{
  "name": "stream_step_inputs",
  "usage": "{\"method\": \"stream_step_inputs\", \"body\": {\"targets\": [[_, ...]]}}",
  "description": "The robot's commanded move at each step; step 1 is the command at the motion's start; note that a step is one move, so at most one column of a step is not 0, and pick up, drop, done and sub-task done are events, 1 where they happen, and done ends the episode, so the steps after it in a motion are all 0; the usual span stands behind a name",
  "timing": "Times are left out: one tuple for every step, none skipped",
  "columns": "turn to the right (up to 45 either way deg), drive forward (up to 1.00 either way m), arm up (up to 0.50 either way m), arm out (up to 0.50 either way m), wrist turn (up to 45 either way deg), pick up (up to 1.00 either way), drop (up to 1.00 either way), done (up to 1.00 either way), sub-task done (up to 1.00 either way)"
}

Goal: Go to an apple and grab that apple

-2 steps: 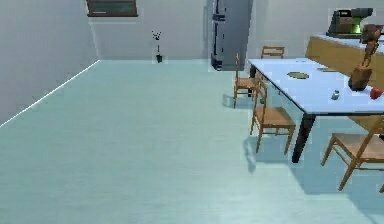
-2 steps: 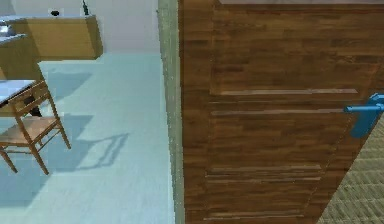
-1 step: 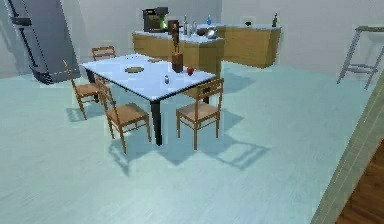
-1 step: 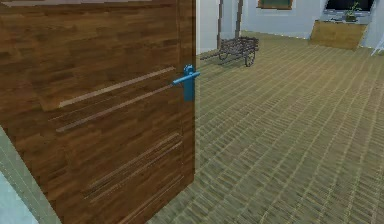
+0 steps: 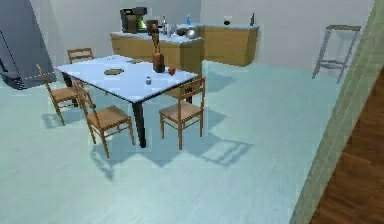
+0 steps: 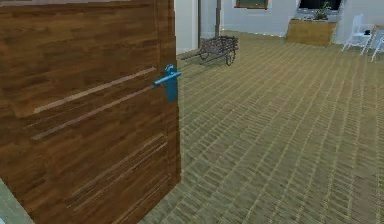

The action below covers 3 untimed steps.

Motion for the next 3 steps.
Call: {"method": "stream_step_inputs", "body": {"targets": [[0.0, 1.0, 0.0, 0.0, 0.0, 0.0, 0.0, 0.0, 0.0], [12.0, 0.0, 0.0, 0.0, 0.0, 0.0, 0.0, 0.0, 0.0], [0.0, 0.2, 0.0, 0.0, 0.0, 0.0, 0.0, 0.0, 0.0]]}}
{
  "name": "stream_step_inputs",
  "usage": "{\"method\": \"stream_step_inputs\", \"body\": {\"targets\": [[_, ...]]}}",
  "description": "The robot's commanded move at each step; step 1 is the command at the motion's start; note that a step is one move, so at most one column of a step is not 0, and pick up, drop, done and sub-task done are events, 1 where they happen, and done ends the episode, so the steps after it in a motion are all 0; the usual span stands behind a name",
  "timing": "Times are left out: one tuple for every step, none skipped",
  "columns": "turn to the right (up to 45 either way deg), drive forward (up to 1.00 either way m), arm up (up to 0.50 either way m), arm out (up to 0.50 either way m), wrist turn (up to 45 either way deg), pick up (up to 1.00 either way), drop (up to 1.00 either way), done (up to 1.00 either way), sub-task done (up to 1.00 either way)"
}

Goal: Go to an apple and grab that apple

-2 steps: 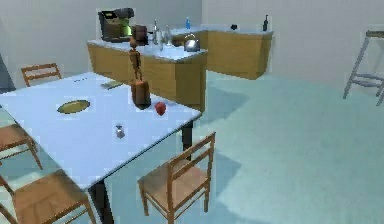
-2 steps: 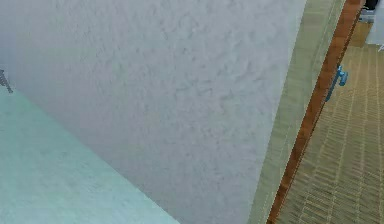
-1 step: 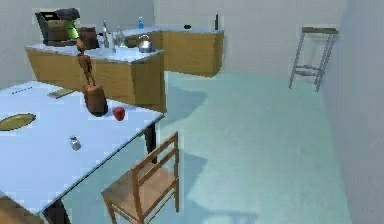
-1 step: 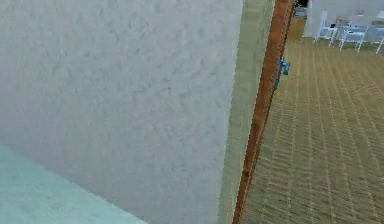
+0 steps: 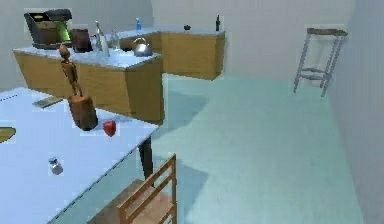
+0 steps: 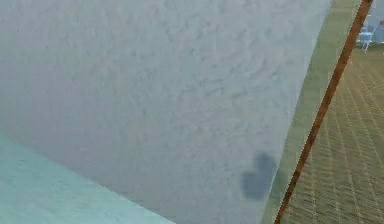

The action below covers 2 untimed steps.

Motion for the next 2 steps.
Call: {"method": "stream_step_inputs", "body": {"targets": [[-45.0, 0.0, 0.0, 0.0, 0.0, 0.0, 0.0, 0.0, 0.0], [-45.0, 0.0, 0.0, 0.0, 0.0, 0.0, 0.0, 0.0, 0.0]]}}
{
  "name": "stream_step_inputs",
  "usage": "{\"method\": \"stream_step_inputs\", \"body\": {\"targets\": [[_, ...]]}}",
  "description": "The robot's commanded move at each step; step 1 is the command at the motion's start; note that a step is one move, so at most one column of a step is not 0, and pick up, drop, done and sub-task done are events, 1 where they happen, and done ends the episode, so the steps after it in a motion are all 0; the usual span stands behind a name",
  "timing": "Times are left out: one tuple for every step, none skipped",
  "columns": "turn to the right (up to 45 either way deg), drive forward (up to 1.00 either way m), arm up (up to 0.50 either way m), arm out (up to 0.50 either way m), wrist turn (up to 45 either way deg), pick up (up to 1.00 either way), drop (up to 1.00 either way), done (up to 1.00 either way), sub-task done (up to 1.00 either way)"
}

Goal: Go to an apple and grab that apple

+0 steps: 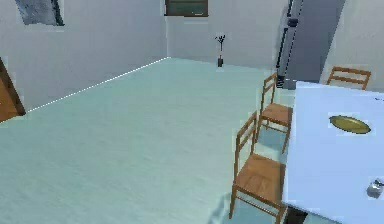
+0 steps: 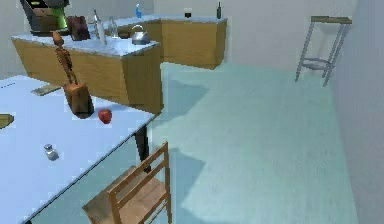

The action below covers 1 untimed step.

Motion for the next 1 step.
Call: {"method": "stream_step_inputs", "body": {"targets": [[-21.0, 0.0, 0.0, 0.0, 0.0, 0.0, 0.0, 0.0, 0.0]]}}
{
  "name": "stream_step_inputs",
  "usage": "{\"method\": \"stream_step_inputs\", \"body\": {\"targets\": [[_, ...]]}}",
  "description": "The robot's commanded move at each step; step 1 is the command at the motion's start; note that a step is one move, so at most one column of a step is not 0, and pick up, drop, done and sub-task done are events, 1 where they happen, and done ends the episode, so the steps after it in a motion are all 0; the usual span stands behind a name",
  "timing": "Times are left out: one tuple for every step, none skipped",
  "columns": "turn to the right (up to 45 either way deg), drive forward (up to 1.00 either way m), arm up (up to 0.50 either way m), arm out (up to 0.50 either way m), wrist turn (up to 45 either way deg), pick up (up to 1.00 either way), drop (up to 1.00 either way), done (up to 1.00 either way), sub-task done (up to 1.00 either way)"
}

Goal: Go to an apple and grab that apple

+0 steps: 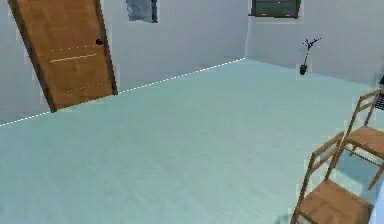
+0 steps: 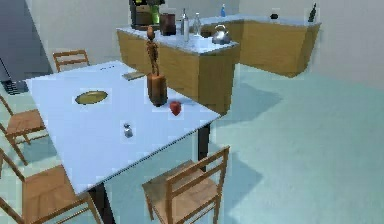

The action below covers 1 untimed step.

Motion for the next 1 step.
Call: {"method": "stream_step_inputs", "body": {"targets": [[-3.0, 0.0, 0.0, 0.0, 0.0, 0.0, 0.0, 0.0, 0.0]]}}
